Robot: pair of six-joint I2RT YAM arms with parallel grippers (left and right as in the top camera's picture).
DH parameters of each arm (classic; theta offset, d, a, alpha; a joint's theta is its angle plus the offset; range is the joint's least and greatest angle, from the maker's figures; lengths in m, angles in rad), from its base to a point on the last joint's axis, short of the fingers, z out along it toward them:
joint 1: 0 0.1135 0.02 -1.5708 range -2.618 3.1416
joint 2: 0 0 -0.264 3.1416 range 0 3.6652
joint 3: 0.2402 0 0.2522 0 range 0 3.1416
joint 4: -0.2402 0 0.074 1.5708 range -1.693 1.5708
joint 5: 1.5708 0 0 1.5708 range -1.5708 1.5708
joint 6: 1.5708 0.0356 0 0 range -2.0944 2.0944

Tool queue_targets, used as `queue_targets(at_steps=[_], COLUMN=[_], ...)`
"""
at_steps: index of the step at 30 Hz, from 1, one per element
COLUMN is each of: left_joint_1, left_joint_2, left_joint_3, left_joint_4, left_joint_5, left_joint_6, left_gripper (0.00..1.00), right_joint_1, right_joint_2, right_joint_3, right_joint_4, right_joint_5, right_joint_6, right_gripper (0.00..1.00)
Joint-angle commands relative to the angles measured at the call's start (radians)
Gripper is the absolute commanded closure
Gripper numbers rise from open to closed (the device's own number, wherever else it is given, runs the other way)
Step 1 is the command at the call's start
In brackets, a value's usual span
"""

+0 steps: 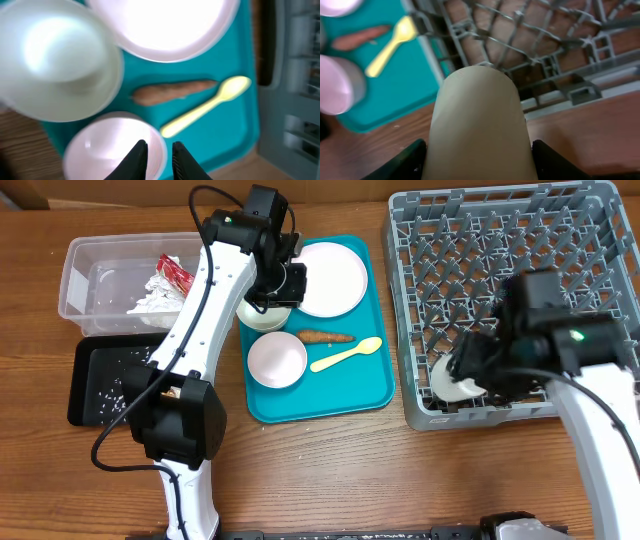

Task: Sort waste into correct bins and load items into the dishwasher
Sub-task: 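Lower the cup into the dish rack with the right gripper and release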

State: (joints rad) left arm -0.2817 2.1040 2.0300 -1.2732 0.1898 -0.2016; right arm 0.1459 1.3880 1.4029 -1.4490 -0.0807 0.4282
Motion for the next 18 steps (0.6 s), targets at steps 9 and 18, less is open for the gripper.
queue_targets(at_steps=[9, 18], left_joint_1=[-0.008, -0.069], left_joint_2=[-0.005, -0.005], left_joint_3=[0.014, 0.014], left_joint_4=[0.007, 0.042], left_joint_5=[-0.174, -0.175], left_joint_6=[-0.031, -0.008], left_gripper=[0.80, 0.80], right_joint_1=[0.006, 0.006], right_joint_2=[0.195, 0.205], right_joint_3=[0.021, 0.005], right_joint_4=[0.056, 0.067], right_joint_5=[0.113, 0.078], right_joint_6=[0.031, -0.017], right_gripper=[0.73, 0.35])
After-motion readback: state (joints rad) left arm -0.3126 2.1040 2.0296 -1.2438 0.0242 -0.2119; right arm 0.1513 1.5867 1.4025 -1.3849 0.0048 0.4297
